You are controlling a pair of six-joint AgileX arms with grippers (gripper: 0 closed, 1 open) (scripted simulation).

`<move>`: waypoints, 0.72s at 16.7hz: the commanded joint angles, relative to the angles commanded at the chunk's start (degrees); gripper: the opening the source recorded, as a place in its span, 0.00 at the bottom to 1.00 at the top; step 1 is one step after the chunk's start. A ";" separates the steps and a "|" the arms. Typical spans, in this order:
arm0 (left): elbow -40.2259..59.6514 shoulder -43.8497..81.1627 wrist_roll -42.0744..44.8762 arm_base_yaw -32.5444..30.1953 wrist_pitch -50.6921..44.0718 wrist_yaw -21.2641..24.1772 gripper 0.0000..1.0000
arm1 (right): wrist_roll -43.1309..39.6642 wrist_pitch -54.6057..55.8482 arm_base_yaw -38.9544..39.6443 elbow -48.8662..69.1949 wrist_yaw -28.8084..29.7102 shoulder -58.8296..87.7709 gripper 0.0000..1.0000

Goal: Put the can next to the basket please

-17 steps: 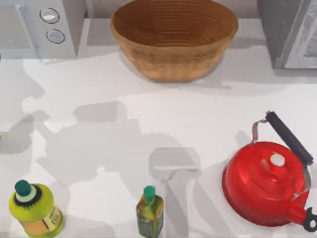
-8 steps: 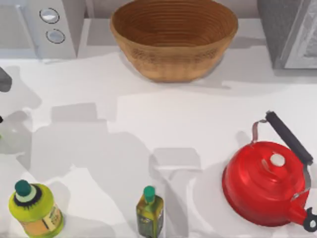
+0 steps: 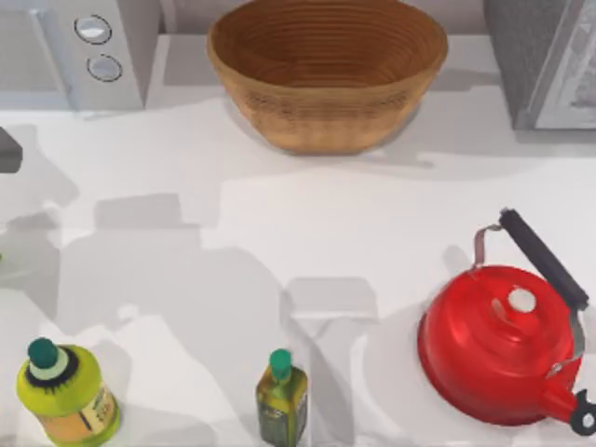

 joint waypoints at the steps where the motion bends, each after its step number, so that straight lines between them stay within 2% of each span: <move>1: 0.00 0.00 0.00 0.00 0.00 0.00 0.55 | 0.00 0.00 0.00 0.00 0.00 0.00 1.00; 8: 0.00 0.00 0.00 0.00 0.00 0.00 0.02 | 0.00 0.00 0.00 0.00 0.00 0.00 1.00; 12: 0.00 0.00 0.00 0.00 0.00 0.00 0.00 | 0.00 0.00 0.00 0.00 0.00 0.00 1.00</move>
